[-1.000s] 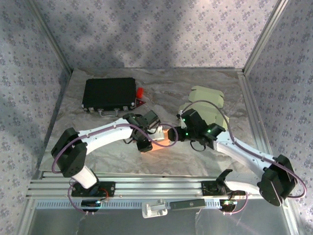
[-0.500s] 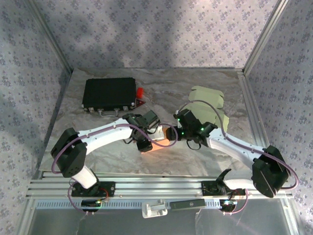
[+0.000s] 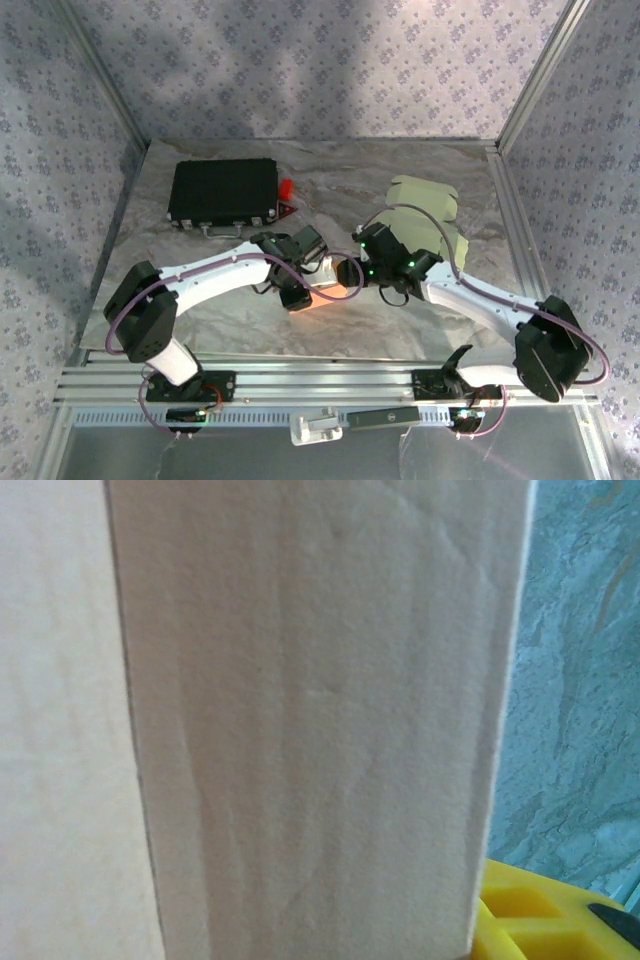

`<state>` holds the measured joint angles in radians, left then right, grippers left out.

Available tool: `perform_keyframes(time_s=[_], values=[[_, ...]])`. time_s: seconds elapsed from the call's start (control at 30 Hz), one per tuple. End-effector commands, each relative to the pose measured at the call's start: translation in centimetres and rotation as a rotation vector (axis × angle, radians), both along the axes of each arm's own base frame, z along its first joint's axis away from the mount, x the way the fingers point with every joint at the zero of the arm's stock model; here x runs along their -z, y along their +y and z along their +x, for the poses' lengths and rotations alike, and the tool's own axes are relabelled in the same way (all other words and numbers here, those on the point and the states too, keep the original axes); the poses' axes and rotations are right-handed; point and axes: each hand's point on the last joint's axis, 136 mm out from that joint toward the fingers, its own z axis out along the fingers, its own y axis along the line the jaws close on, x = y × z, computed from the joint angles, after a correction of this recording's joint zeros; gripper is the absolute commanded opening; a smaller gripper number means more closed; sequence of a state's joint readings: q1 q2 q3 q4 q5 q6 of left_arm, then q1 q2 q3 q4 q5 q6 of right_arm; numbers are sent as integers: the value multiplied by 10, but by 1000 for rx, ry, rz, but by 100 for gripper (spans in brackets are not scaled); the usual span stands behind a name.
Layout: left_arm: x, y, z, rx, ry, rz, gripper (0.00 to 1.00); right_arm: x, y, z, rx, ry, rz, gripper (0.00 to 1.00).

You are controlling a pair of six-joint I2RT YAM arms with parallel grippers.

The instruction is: Fold the paper box

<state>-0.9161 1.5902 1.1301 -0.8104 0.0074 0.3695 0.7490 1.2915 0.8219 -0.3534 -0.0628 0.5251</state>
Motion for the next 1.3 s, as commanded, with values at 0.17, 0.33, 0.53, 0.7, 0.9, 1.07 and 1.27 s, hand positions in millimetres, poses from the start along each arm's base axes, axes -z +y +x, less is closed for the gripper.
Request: perform_keyframes(time_s=[0.17,0.33,0.53,0.7,0.9,1.07,1.27], values=[[-27,-5,1,-35,-55,-114,51,4,-5,3,34,-7,-38,47],[-49,-7,4,-107,-70,-217,54,-6,-3,4,31,-17,-34,46],[-82,-6,5,-273,-80,-378,57,-5,-3,3,33,-10,-30,44],[-93,17,6,-662,24,-444,51,-9,-2,2,38,-18,-20,44],[-72,36,-7,-924,108,-419,45,-14,1,3,37,-22,-12,43],[-56,37,-5,-952,106,-394,43,-14,3,2,35,-24,-11,43],[-44,37,2,-977,88,-367,38,-15,2,2,36,-26,-11,43]])
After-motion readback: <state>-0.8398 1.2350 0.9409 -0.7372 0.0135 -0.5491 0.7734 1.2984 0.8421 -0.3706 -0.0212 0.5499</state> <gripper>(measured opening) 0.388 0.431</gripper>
